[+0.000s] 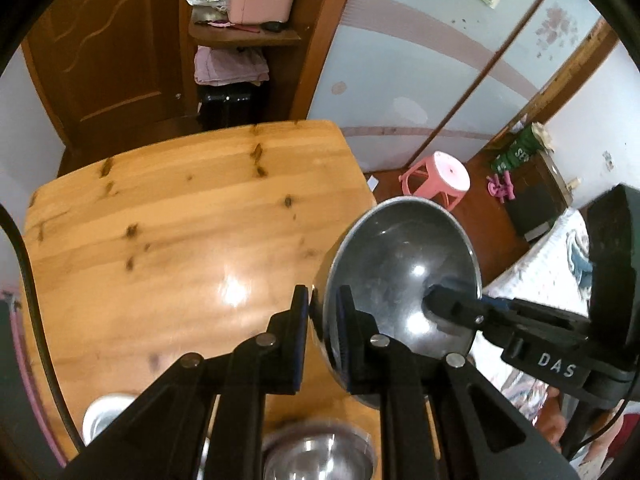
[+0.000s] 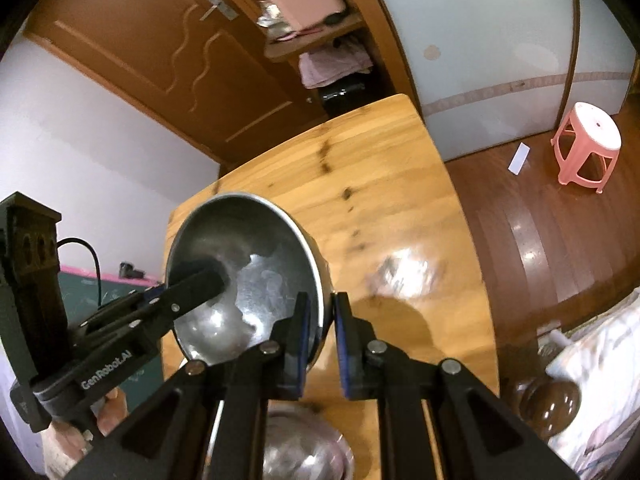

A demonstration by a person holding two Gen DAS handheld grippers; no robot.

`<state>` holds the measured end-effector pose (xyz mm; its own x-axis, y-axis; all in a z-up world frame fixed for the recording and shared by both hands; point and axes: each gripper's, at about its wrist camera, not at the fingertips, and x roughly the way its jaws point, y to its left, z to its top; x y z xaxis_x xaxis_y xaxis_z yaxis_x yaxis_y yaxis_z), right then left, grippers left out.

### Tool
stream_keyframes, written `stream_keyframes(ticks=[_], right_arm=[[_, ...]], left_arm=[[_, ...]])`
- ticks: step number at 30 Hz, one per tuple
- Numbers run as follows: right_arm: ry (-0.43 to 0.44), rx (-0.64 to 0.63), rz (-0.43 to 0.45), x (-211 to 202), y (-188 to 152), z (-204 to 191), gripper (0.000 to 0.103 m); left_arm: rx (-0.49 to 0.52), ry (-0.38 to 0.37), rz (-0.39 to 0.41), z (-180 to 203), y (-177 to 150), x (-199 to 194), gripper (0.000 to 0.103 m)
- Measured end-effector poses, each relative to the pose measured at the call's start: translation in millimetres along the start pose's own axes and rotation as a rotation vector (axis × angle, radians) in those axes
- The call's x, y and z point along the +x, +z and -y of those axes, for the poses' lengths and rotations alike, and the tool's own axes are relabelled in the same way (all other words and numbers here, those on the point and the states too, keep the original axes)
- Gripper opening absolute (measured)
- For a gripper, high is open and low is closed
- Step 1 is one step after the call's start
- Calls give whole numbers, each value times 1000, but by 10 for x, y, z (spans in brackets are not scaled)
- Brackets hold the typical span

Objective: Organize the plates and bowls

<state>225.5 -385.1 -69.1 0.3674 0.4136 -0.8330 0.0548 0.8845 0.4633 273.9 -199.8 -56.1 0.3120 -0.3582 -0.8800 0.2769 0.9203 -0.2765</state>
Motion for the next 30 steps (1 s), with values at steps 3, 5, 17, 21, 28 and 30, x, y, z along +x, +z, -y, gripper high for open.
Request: stream_keyframes(ticks=[3, 5, 17, 21, 28, 30], right_arm=[[-7, -31, 7, -193, -314, -151, 12], [-10, -55, 7, -277, -511, -247, 12], [-18, -115, -47, -145, -1492, -437, 12], [-40, -107, -82, 86, -1739, -331, 12], [-79, -65, -147, 434, -1974, -156, 12], [-90, -68, -145, 463, -1988, -149, 12]], left_arm=[[18, 8, -11, 45, -347, -256, 11], [34, 13, -3, 66, -584, -415, 11], [39, 21, -33, -141, -1768, -512, 12], [12, 28, -70, -223, -1997, -262, 12], [-34, 25, -133, -308, -2161, 137, 12], [-35, 24, -137, -312, -2163, 177, 12]])
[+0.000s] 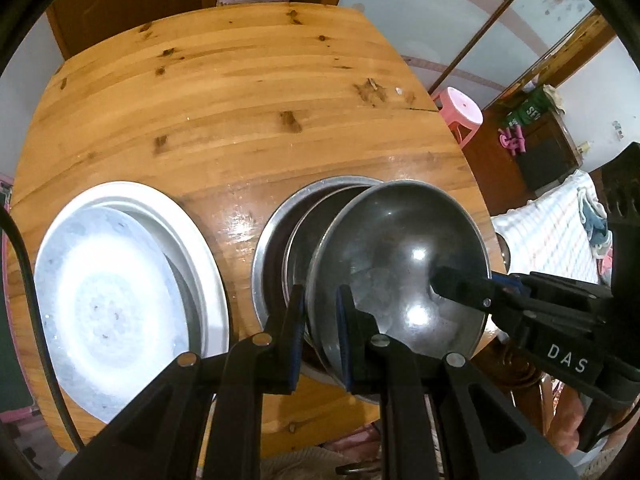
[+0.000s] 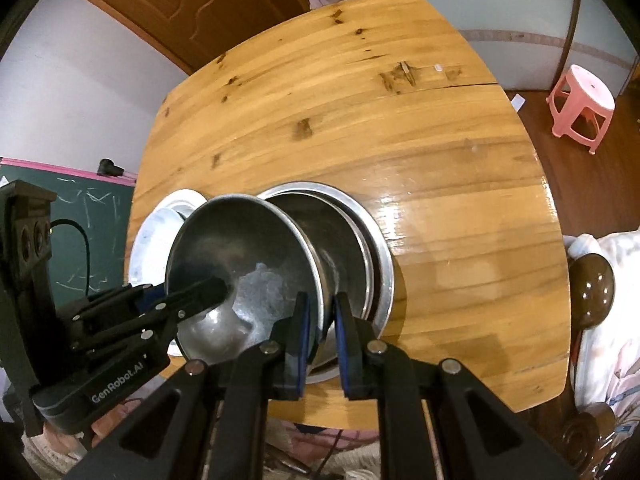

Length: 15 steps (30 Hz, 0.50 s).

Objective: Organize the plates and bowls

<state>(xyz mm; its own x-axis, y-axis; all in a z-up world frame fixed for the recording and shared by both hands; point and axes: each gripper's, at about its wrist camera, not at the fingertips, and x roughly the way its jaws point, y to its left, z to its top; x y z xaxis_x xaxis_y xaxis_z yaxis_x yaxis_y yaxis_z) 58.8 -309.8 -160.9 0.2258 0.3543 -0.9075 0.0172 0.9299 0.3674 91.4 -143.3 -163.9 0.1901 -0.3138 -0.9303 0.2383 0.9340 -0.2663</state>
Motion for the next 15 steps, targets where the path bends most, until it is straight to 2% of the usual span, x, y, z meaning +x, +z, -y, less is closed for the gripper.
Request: stream_keyframes(ticks=[10, 15], right_arm=[[-53, -38, -1, 108, 35, -35, 12], [-64, -41, 4, 88, 50, -39, 12]], left_arm=[[10, 12, -7, -4, 42, 105, 12], [9, 8, -3, -10, 65, 96, 17]])
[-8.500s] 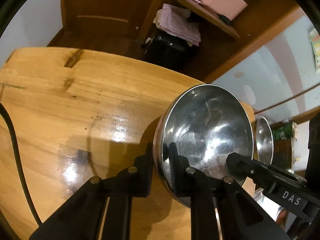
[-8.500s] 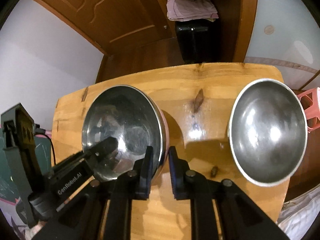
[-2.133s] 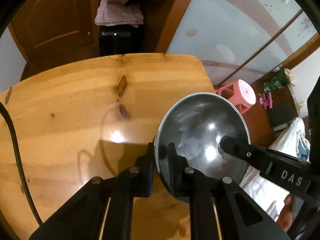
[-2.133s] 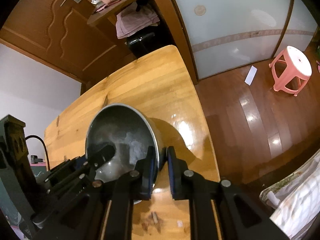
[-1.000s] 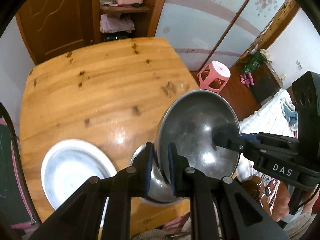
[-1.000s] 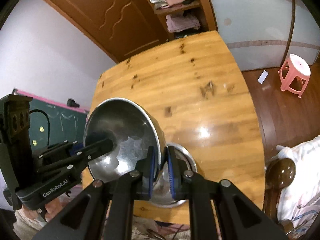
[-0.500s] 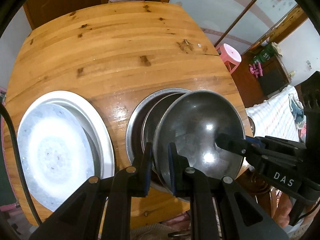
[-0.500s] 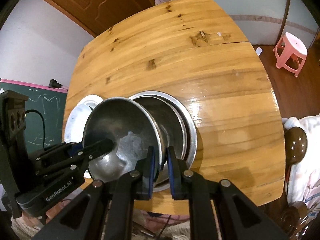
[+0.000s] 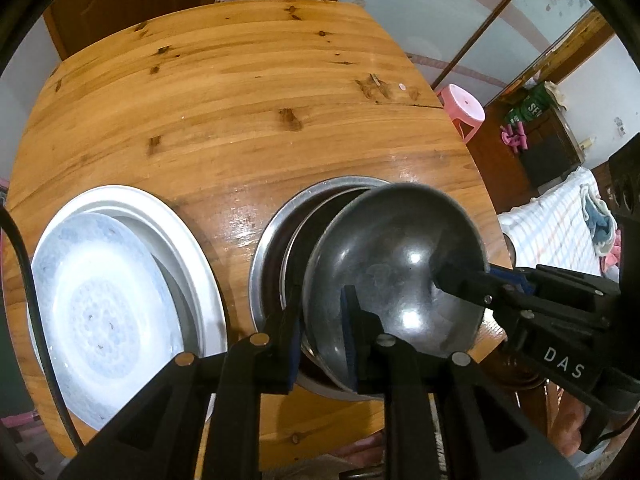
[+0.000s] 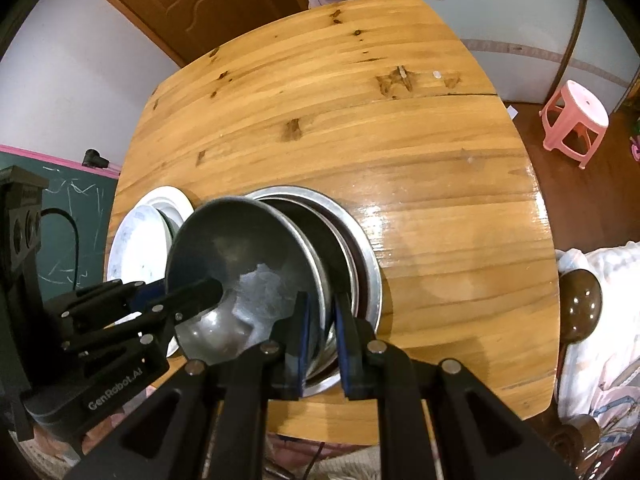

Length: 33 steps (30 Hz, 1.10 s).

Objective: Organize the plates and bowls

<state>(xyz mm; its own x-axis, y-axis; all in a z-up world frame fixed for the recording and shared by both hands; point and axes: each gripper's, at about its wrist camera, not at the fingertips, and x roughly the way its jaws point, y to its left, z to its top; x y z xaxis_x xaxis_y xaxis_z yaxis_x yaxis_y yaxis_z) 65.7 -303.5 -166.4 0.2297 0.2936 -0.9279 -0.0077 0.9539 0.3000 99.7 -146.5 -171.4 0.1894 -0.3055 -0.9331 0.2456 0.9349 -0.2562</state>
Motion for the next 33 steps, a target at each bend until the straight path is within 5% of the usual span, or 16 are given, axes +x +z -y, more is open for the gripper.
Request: stream_keyframes(ticks=[13, 19, 23, 27, 29, 33], right_arm=[[-6, 2, 51, -149, 40, 9, 19], [2, -12, 101, -331, 64, -25, 23], [12, -30, 139, -493, 73, -80, 23], [20, -55, 190, -687, 73, -157, 23], [33, -70, 236, -862, 59, -203, 24], [29, -86, 284, -992, 36, -222, 43]], left_arm=[[1, 0, 47, -51, 23, -195, 27], [17, 6, 139, -62, 67, -522, 37], [32, 2, 231, -47, 86, -836, 64], [34, -39, 316, -42, 97, -1149, 68], [32, -42, 353, -42, 91, -1264, 82], [42, -26, 424, -31, 55, -1403, 88]])
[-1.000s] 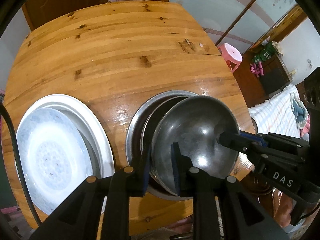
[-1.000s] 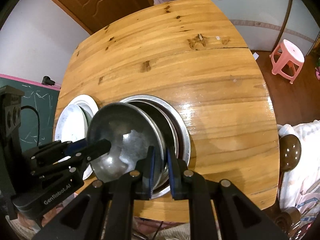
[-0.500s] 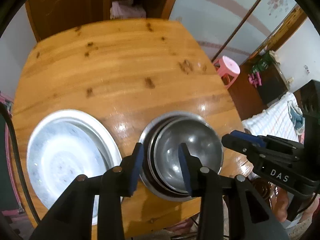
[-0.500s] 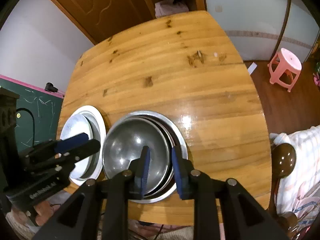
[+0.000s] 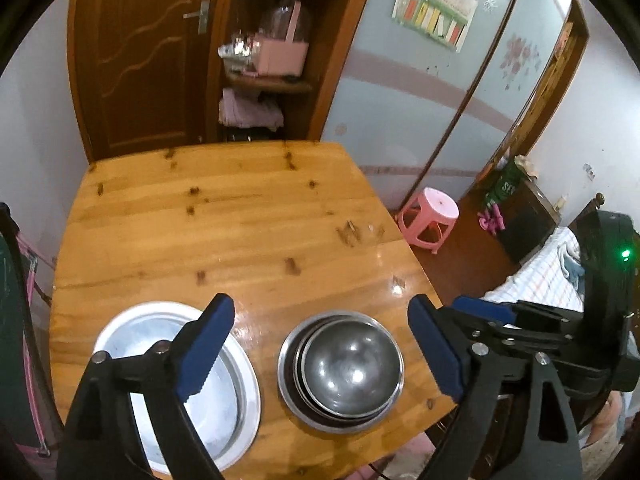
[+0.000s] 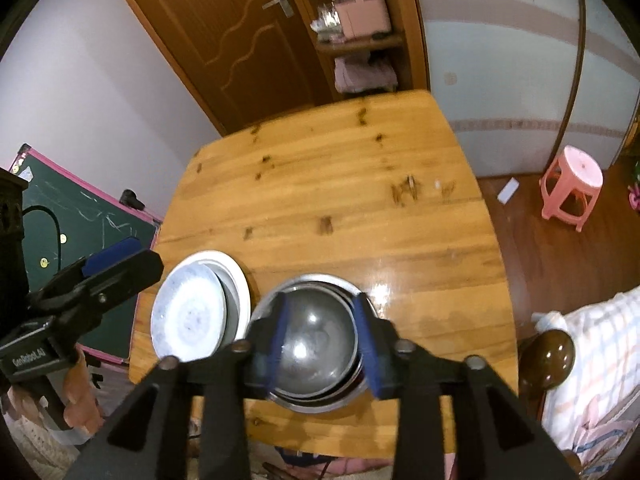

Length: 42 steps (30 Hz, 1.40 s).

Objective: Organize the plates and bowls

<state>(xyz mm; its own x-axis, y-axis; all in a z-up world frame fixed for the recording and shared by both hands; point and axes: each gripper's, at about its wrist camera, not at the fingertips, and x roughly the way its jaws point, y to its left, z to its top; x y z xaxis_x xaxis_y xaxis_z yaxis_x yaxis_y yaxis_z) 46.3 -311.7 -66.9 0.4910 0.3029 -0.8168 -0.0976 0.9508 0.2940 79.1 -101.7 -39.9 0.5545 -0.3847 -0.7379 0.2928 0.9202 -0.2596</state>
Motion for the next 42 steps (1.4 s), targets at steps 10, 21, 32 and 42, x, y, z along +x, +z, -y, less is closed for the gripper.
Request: stream_keyframes(ticks=[10, 21, 32, 42], right_arm=[[-41, -50, 17, 32, -36, 45, 47], [1, 23, -78, 417, -257, 283, 48], [0, 88, -193, 872, -439, 466, 48], [30, 141, -241, 1072, -465, 577, 47]], left_arm=[[-19, -31, -100, -62, -208, 312, 88], [-72, -44, -208, -110, -574, 753, 88], [-115, -35, -297, -207, -730, 1124, 88], [-144, -64, -360, -249, -828, 1349, 85]])
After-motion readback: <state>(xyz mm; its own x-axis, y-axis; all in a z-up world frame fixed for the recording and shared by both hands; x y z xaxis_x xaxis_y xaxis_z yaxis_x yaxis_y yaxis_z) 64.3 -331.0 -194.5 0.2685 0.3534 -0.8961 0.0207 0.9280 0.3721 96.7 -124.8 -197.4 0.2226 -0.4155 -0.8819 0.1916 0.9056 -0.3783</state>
